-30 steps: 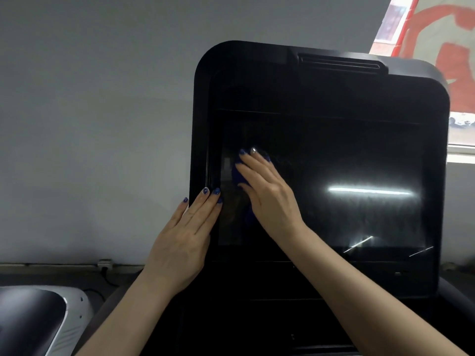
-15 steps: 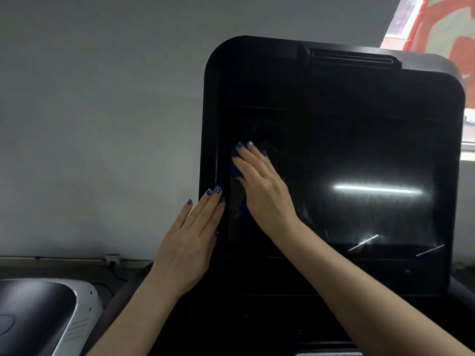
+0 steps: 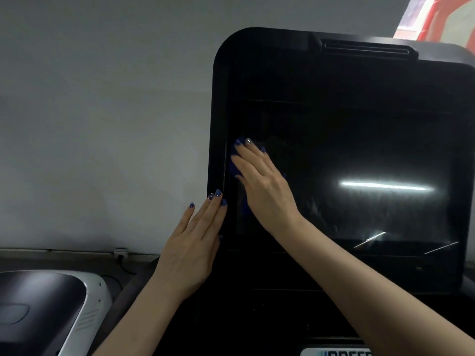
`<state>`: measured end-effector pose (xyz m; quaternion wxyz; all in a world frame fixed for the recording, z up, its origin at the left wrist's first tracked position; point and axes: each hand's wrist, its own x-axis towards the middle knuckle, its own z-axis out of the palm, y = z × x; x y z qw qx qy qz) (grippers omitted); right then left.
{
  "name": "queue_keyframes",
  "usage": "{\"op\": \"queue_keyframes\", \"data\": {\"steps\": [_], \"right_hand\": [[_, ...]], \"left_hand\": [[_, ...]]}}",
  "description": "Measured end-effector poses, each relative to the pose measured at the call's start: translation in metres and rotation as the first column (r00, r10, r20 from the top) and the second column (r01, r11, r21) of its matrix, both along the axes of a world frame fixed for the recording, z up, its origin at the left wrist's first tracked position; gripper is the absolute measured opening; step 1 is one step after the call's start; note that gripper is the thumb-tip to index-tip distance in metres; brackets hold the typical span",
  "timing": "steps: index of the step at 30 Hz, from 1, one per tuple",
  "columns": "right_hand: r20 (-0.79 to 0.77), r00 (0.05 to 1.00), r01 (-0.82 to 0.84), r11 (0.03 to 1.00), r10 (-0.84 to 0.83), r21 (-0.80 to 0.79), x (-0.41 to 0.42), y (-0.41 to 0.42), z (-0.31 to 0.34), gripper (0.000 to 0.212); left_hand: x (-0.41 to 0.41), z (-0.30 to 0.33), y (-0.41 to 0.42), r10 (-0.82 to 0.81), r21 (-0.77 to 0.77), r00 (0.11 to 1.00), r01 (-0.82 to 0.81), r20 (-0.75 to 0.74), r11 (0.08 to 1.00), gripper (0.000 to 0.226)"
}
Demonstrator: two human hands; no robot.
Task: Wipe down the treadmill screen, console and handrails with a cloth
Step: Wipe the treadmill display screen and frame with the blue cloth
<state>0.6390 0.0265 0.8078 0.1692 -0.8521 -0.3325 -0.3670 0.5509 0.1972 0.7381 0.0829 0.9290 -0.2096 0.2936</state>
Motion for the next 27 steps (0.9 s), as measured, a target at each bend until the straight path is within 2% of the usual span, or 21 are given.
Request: {"op": "queue_keyframes", "data": {"steps": [10,16,22,27], "right_hand": [[-0.071,0.996,-0.057,0.996,0.052,-0.070,-0.043,-0.011,-0.040,0.039],[-0.060,0.995,-0.085,0.992,0.080,-0.097,-0.044,-0.020,-0.043,0.037],[-0.067,0.998,0.011,1.000,-0.010,0.021,-0.020,-0.015,-0.019,0.036],[-0.085,0.996,-0.019,1.000,0.017,-0.023,-0.044,-0.030,-0.039,0.039]], "left_hand": [[-0.001,-0.002,0.001,-0.014,0.004,1.000,0.014,0.005,1.000,0.055],[0.000,-0.004,0.002,-0.022,-0.003,1.000,0.022,0.003,1.000,0.056],[-0.002,-0.002,0.001,-0.032,-0.034,0.999,0.031,-0.017,0.999,0.057],[-0.003,-0.002,-0.001,-0.001,0.010,1.000,0.001,-0.002,1.000,0.057]]}}
